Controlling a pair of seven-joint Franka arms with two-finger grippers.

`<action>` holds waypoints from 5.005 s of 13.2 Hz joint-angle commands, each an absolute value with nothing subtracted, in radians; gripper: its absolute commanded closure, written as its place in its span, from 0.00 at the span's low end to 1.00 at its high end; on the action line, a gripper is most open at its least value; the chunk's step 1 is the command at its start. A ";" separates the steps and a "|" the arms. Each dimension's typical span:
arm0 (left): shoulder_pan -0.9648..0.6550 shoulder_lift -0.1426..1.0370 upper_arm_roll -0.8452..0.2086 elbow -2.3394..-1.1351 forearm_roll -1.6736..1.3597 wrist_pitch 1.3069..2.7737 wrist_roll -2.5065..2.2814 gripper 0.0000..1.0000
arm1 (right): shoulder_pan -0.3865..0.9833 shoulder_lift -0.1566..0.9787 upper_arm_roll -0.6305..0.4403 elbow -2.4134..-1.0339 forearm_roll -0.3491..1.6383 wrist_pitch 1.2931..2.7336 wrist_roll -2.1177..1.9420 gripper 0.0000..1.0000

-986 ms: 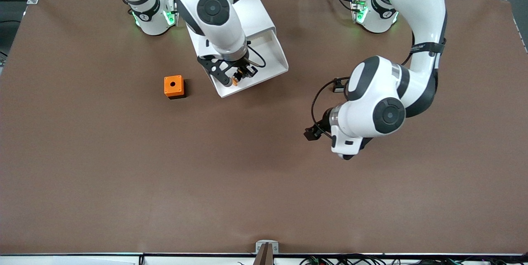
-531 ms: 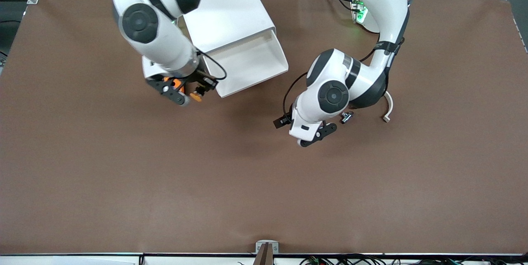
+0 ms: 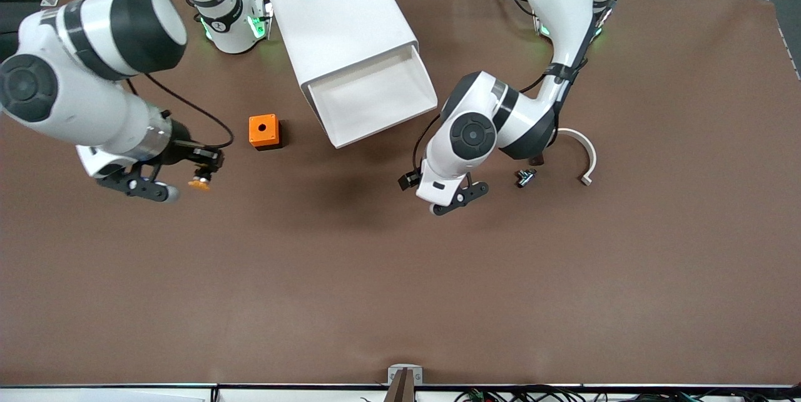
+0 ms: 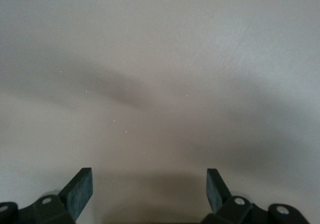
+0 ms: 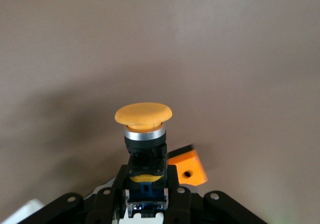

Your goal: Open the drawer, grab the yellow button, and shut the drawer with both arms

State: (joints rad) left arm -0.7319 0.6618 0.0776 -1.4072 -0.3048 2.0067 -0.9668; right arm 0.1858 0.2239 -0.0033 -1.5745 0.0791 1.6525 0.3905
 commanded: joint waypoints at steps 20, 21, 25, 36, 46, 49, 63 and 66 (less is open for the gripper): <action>-0.957 0.661 -0.003 -1.413 -0.279 1.868 -1.166 0.00 | -0.090 0.672 0.014 -1.709 -0.021 2.243 0.000 0.95; -0.966 0.663 -0.003 -1.413 -0.279 1.868 -1.173 0.00 | -0.098 0.675 0.014 -1.710 -0.021 2.244 0.000 0.94; -1.008 0.672 -0.003 -1.416 -0.275 1.870 -1.181 0.00 | -0.101 0.698 0.014 -1.710 -0.020 2.269 0.002 0.78; -0.977 0.686 0.072 -1.405 -0.135 1.925 -1.164 0.00 | -0.116 0.592 0.025 -1.680 -0.005 2.252 -0.115 0.00; -0.617 0.451 0.126 -1.388 0.023 1.908 -1.146 0.00 | -0.092 0.209 0.023 -1.680 0.040 1.974 -0.087 0.00; -0.526 0.345 0.126 -1.388 0.023 1.813 -1.021 0.00 | -0.084 0.112 0.018 -1.680 0.075 1.869 0.021 0.00; -0.034 -0.082 -0.046 -1.581 0.021 1.529 -0.309 0.00 | -0.057 -0.054 0.017 -1.694 0.049 1.662 0.078 0.00; 0.049 -0.178 -0.124 -1.687 0.021 1.529 -0.210 0.00 | -0.044 -0.081 0.018 -1.701 0.023 1.620 0.129 0.00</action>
